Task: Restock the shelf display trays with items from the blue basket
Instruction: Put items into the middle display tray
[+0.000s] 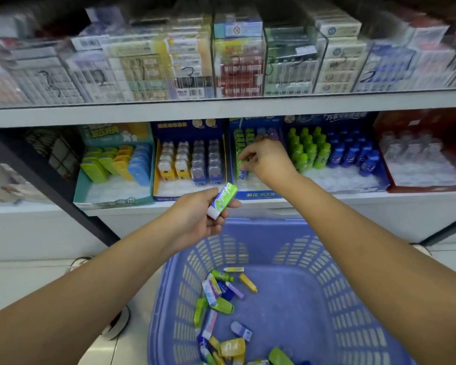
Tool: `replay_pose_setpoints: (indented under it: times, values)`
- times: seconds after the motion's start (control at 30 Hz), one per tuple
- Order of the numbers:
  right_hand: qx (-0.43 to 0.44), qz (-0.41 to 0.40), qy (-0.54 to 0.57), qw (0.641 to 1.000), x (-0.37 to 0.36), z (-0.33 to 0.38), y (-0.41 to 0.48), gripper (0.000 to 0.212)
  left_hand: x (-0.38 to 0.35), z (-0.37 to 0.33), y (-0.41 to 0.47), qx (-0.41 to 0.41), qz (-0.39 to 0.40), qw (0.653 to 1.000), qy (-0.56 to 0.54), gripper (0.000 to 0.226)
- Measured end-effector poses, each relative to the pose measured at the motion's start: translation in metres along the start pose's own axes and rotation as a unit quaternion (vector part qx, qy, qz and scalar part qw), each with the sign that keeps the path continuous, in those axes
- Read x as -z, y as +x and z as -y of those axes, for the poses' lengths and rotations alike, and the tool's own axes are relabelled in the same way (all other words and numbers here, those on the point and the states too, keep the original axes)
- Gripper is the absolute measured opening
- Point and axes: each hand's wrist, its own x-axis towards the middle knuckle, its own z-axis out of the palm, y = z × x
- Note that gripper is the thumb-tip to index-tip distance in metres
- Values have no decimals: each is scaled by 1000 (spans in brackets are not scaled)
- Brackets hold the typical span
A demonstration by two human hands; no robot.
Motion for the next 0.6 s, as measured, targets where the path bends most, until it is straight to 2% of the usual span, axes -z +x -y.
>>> replay_pose_setpoints:
  times: [0.1, 0.17, 0.23, 0.33, 0.4, 0.47, 0.53, 0.6]
  values:
    - [5, 5, -20, 1000, 2, 3, -2, 20, -3, -4, -1, -7, -5, 999, -48, 38]
    - [6, -42, 7, 999, 3, 4, -10, 17, -9, -6, -1, -26, -6, 998, -65, 33]
    - [-38, -73, 145, 986, 6, 7, -25, 17, -15, -6, 2, -70, -18, 995, -67, 26]
    - [-117, 28, 359, 925, 12, 13, -48, 24, -22, -4, 7, -168, -38, 985, -27, 21]
    - [-126, 63, 425, 894, 15, 15, -59, 15, -25, -3, 9, -220, -51, 974, 9, 24]
    - [-118, 46, 470, 874, 20, 15, -63, 8, -29, -5, 12, -262, -76, 961, 49, 24]
    - [-105, -1, 467, 878, 27, 10, -60, 11, -33, -7, 16, -308, -125, 933, 139, 25]
    - [-95, -74, 388, 914, 35, 0, -51, 16, -35, -5, 20, -341, -153, 891, 257, 33]
